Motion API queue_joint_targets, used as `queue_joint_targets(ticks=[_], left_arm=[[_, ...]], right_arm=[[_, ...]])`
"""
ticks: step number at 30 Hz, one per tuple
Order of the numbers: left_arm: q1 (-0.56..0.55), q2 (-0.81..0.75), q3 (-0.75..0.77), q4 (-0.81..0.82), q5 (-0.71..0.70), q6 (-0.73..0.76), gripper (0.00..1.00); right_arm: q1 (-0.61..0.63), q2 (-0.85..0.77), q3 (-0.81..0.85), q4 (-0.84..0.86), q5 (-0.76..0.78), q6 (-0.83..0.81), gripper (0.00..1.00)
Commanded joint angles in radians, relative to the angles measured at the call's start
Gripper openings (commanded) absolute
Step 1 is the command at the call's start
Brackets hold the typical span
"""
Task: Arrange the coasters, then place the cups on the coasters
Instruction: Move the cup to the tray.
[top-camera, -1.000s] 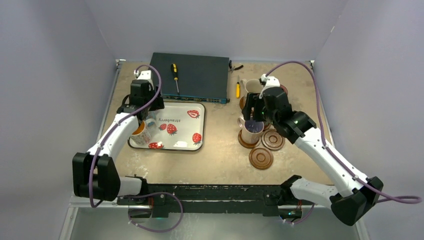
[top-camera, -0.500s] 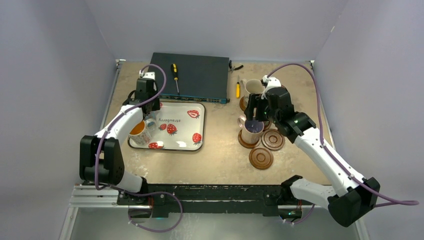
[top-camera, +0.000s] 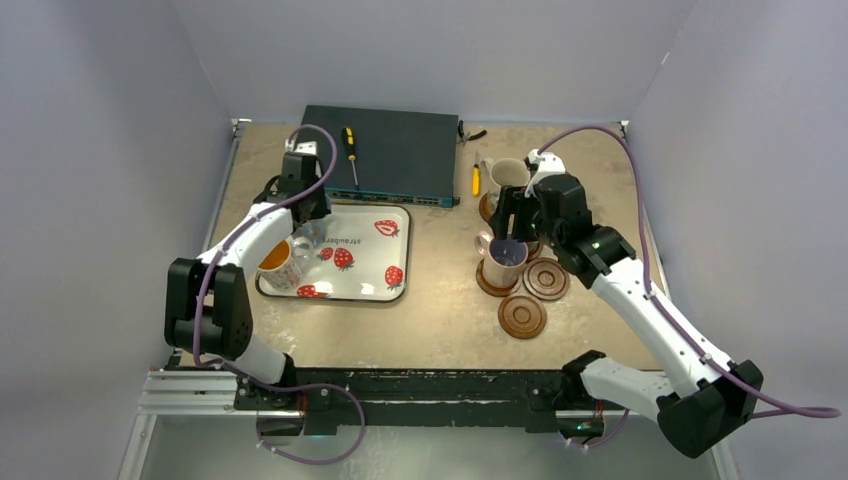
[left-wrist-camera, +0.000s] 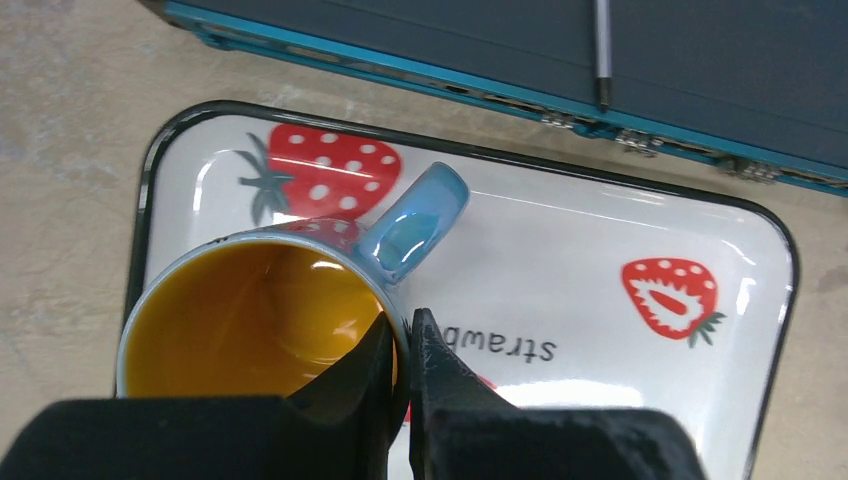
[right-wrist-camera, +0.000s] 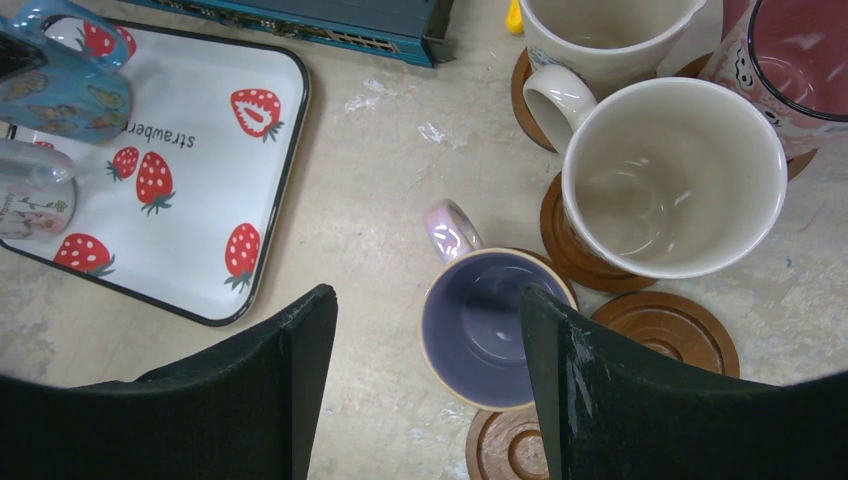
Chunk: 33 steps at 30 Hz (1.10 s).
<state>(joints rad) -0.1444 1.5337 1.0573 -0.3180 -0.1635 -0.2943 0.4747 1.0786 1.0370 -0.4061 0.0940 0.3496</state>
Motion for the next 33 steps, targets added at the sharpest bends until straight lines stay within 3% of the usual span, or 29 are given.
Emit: queue_joint_targets(ticks=[1, 8, 13, 17, 22, 28, 33], left_arm=[[-0.102, 0.02, 0.079, -0.024, -0.013, -0.118, 0.0], [-0.255, 0.011, 0.085, -0.018, -0.087, -0.307, 0.0], [-0.294, 0.026, 0.085, -0.008, -0.076, -0.352, 0.0], [-0.302, 0.031, 0.082, 0.007, -0.053, -0.328, 0.16], [-0.302, 0.0, 0.115, -0.008, 0.008, -0.264, 0.47], [-0.301, -0.117, 0.157, -0.049, 0.036, -0.138, 0.59], [-0.25, -0.127, 0.17, -0.072, 0.138, 0.124, 0.63]], right_arm=[[-0.005, -0.044, 0.002, -0.006, 0.019, -0.003, 0.7], [-0.005, -0.08, -0.037, -0.006, 0.019, -0.004, 0.7], [-0.005, -0.073, -0.049, -0.007, 0.002, -0.006, 0.69], [-0.005, -0.071, -0.049, -0.007, -0.002, -0.005, 0.69], [-0.005, -0.074, -0.029, -0.004, 0.0, -0.001, 0.7], [-0.005, -0.056, 0.01, -0.022, 0.018, -0.01, 0.7], [-0.005, -0.034, 0.026, -0.014, 0.009, -0.004, 0.7]])
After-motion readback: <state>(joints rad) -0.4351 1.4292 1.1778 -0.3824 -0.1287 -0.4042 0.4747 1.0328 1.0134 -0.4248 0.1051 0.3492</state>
